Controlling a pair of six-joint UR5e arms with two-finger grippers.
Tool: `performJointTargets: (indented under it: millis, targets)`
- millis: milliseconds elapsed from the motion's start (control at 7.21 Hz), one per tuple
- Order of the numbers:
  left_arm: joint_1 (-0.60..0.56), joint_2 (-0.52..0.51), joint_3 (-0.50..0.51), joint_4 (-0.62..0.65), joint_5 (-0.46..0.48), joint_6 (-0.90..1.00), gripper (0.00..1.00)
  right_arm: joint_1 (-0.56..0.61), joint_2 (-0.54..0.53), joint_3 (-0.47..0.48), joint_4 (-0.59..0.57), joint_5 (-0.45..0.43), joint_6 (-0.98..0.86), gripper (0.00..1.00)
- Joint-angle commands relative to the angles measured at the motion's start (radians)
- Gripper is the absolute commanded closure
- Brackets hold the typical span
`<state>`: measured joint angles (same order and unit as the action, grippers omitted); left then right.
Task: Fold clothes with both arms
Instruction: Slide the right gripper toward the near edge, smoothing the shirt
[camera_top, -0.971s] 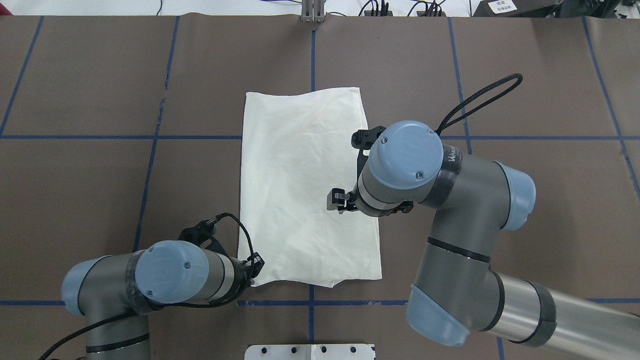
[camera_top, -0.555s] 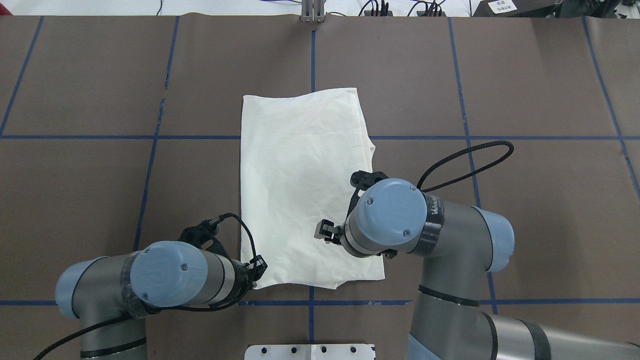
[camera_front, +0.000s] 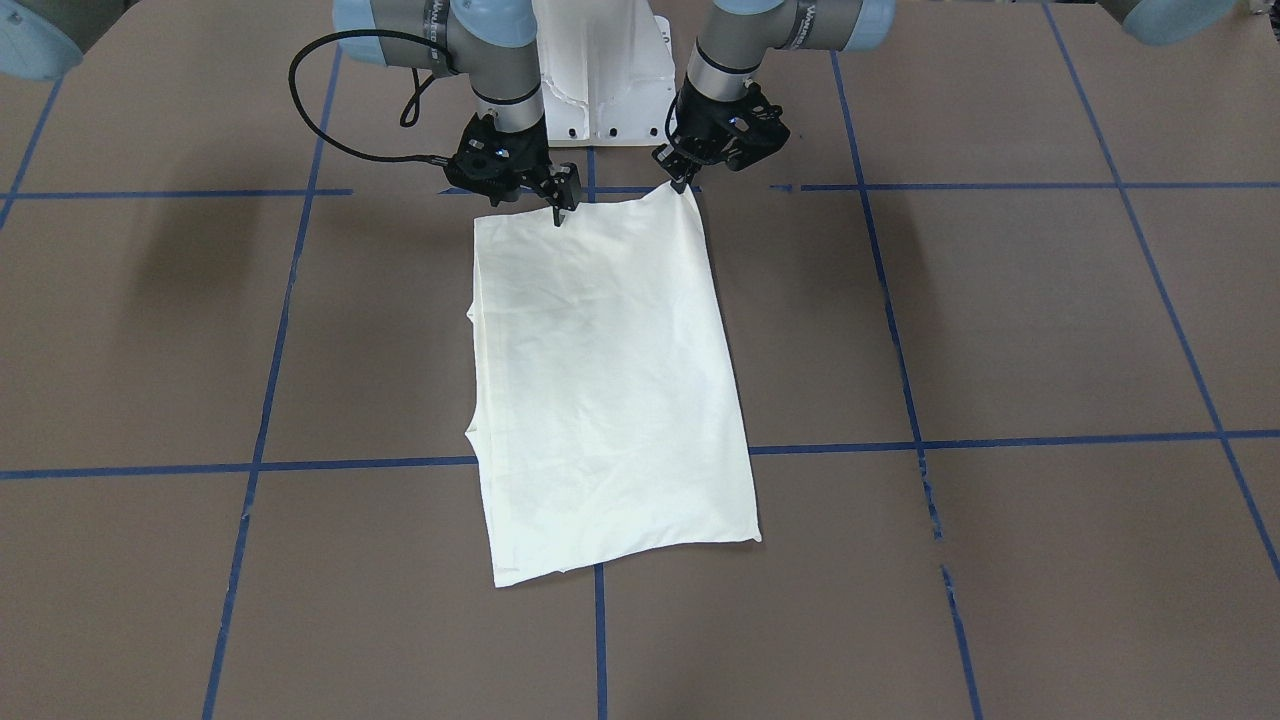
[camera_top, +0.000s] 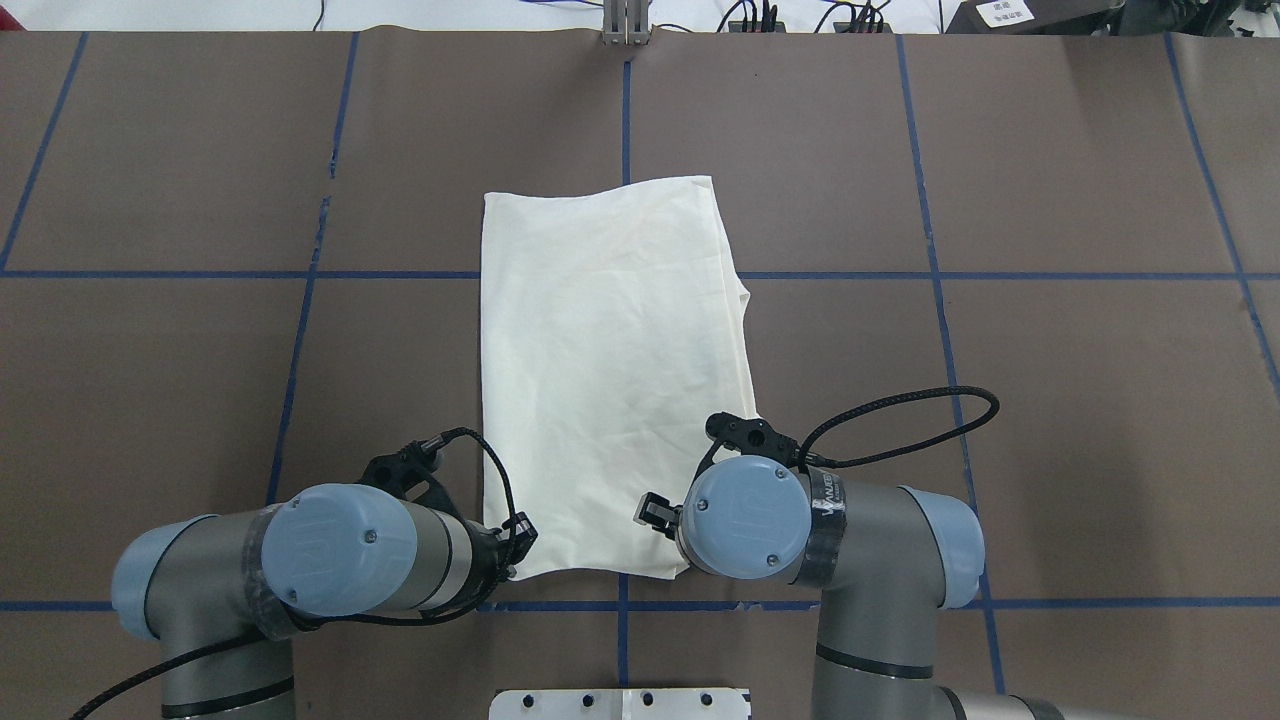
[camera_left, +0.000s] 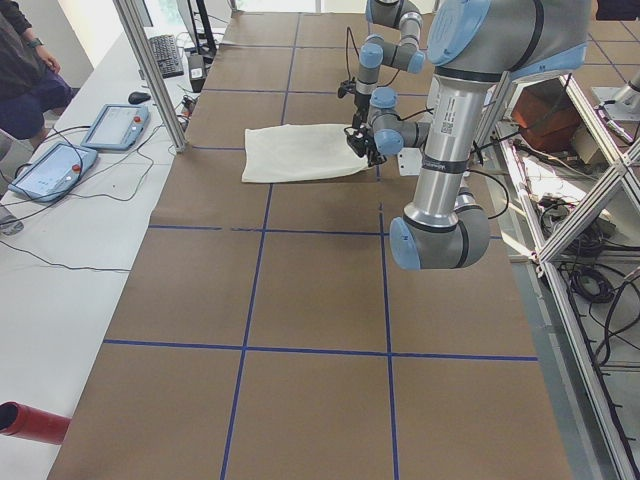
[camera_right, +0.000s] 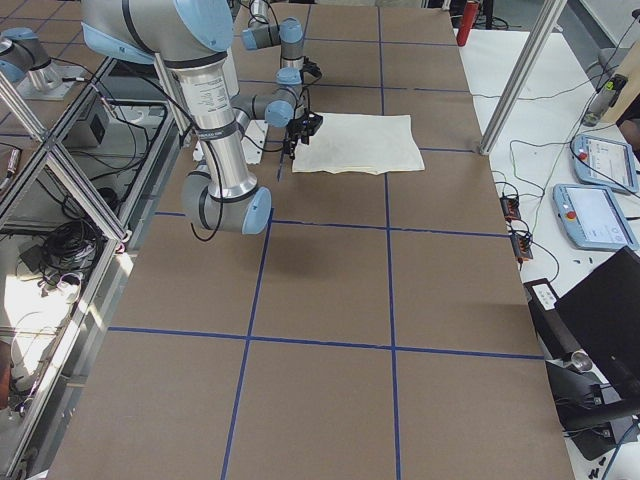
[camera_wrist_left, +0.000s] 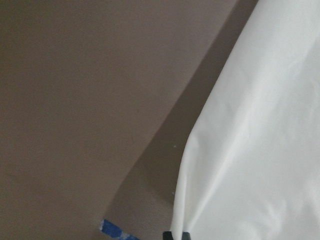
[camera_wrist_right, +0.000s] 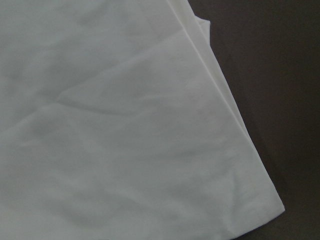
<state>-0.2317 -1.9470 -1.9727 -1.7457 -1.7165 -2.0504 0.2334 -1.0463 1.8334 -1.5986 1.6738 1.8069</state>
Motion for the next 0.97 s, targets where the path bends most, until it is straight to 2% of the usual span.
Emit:
performJointTargets:
  millis: [0, 832]
  targets:
    - [0.0, -0.004, 0.0, 0.0, 0.0, 0.0, 1.0, -0.015, -0.006, -0.02, 0.002, -0.006, 0.005, 0.0]
    - [0.0, -0.017, -0.008, 0.002, 0.0, 0.0, 1.0, -0.017, -0.004, -0.031, 0.003, -0.006, 0.005, 0.0]
